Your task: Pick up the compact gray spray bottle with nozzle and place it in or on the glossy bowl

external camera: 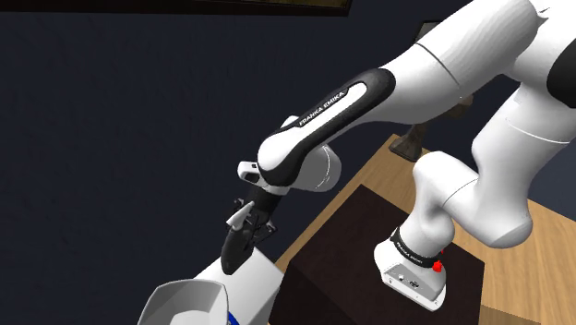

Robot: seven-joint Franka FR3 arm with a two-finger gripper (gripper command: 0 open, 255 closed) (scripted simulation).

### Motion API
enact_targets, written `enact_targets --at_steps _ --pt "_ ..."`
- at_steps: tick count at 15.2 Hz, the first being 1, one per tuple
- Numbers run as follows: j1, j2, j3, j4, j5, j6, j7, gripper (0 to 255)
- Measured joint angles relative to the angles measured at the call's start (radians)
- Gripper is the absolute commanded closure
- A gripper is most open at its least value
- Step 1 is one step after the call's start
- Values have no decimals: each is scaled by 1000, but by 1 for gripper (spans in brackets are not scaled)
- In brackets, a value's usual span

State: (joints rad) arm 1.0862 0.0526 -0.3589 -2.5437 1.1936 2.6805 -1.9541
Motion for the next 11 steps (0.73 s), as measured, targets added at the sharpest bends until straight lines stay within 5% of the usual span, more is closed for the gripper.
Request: enact_targets --at_steps 11 --pt "110 249 97 312 2 37 234 255"
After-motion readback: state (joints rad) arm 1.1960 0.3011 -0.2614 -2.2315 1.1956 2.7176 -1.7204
